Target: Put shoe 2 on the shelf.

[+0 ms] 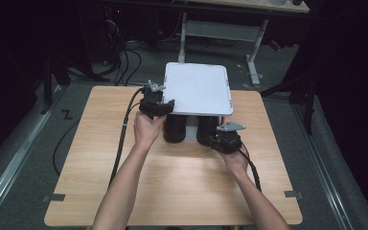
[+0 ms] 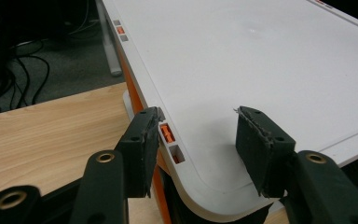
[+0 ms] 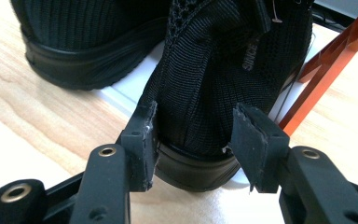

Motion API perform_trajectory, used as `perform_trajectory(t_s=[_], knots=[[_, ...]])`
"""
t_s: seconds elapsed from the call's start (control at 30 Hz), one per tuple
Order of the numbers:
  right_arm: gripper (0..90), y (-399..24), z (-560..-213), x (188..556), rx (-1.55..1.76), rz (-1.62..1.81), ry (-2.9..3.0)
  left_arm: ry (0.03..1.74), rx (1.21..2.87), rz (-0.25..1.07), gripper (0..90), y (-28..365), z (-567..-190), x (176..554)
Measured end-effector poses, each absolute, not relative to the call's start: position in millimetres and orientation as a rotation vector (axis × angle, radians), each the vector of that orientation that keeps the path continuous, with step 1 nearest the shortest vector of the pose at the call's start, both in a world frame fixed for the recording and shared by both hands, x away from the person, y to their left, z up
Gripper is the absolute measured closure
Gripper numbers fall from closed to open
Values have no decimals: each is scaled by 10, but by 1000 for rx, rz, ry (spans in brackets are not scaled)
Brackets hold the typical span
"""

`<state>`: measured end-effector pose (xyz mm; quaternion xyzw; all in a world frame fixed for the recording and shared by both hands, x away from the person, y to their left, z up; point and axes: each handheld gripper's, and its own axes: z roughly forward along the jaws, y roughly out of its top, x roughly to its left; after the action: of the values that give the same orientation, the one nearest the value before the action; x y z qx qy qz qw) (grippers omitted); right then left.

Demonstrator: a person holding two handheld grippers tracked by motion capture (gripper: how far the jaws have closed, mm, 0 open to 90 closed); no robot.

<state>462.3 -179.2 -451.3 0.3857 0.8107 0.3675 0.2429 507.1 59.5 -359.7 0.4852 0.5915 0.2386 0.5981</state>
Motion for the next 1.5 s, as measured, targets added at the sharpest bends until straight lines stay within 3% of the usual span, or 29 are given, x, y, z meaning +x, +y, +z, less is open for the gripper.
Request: perform_trajectory(t_s=[0.43,0.63,0.97,1.5], knots=[[497,-1836,-4537,4672,1086,1043,2210,1375,1125,535,497,616,-3591,5072],[568,-1897,-4450,4616,1112,1084,2221,1382,1123,507,493,642,-3581,5085],[604,-2156,-4253,4471,1117,1146,2207,1381,1110,486,379,718,-3553,5028],[608,-2544,-4157,4267,1168,1248,2136,1319,1076,480,355,903,-3450,4677]])
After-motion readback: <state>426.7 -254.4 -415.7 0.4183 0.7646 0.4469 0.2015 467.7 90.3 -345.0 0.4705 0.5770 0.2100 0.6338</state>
